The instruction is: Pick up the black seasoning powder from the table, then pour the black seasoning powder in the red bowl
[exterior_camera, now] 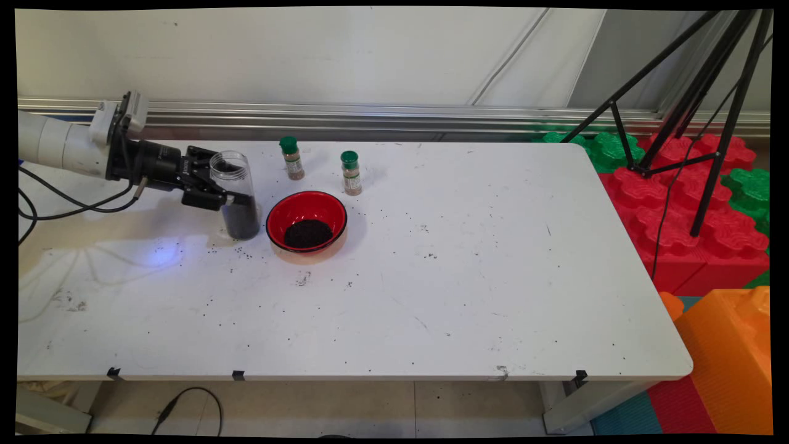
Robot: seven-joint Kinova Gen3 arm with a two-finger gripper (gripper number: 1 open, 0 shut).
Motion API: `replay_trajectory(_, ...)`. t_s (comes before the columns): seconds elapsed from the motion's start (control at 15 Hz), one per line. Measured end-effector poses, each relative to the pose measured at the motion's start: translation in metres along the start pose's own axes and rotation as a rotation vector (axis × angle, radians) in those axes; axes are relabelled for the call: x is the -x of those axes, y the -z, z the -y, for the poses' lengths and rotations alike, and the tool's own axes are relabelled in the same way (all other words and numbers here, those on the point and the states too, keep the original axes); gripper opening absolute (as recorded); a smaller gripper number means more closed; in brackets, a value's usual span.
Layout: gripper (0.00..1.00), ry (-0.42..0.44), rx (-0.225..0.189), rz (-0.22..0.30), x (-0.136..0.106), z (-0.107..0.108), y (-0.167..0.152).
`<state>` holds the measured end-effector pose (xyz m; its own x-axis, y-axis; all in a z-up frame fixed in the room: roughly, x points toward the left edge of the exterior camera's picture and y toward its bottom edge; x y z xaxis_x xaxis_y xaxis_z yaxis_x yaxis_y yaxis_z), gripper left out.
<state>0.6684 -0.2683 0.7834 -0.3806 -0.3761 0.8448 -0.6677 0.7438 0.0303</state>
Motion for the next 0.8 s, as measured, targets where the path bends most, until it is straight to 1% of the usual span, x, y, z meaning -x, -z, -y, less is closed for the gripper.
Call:
replay_trajectory(0.07,0.00,0.000,0.000,-0.002,-0.0004,0.0000,-0.0006)
replay_trajectory(0.6,0.00,-0.010,0.009,-0.007,-0.0026,-0.0002,-0.0038)
replay_trajectory(0.8,0.00,-0.029,0.013,-0.015,-0.0070,0.0000,-0.0029)
